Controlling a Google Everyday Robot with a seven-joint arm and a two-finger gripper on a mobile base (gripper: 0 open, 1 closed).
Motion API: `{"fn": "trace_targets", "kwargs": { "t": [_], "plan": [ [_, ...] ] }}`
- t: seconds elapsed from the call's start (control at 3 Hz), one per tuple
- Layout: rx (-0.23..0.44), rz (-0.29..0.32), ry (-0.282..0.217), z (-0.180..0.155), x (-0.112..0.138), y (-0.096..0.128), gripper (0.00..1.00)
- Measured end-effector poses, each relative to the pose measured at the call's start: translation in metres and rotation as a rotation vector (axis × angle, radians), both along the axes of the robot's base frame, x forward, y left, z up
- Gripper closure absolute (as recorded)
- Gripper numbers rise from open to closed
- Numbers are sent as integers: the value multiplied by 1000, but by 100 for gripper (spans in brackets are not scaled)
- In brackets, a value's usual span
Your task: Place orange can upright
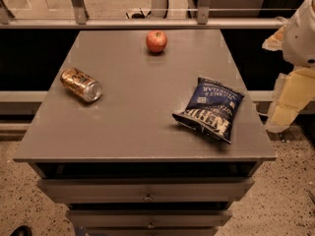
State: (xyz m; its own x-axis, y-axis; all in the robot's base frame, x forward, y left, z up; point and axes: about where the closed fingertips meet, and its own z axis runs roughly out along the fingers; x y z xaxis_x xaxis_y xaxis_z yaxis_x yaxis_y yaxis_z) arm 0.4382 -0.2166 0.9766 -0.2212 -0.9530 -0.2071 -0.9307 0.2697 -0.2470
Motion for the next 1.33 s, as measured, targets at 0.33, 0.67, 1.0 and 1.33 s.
{"fn": "trace_targets", "kwargs": {
  "t": [0.33,0.67,1.0,1.33],
  "plan": [
    [0,0,0,0,0,0,0],
    [28,57,-12,-1,14,31,0],
    [70,122,-15,-11,41,87,0],
    [103,141,7,-22,64,144,0]
  ]
}}
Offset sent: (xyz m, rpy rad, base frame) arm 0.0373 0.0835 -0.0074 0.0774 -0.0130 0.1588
